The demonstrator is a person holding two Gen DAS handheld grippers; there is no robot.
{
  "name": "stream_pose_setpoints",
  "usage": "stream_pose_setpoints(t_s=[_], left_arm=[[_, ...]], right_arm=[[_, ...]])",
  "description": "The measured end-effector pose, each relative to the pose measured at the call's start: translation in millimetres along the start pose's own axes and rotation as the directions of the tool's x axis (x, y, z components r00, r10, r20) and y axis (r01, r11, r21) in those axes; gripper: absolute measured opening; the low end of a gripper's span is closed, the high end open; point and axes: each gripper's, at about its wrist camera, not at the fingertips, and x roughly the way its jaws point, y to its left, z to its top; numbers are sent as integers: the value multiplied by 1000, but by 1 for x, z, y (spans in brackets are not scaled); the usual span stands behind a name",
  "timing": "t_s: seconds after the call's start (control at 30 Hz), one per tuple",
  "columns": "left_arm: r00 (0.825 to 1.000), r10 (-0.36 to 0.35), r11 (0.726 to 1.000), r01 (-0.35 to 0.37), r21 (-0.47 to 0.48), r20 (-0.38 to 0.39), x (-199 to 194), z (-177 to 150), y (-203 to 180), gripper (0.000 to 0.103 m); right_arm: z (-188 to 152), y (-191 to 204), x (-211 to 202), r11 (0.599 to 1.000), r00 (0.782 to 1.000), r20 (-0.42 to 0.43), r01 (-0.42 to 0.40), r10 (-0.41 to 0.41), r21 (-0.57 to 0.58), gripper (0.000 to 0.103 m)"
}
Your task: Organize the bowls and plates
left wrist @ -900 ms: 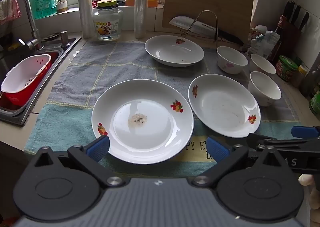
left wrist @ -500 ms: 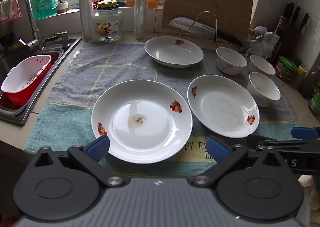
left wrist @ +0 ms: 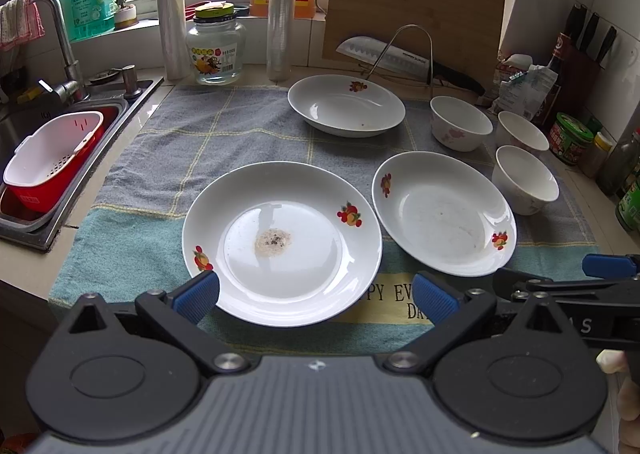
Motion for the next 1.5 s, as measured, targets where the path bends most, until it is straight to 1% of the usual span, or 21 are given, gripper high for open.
stream_pose_setpoints(t_s=[1.5], left_arm=[[1000,2,1000,-2,3,5,-5,1,-4,102]], right_arm=[[7,-3,-3,1000,1000,2,-3,3,5,103]])
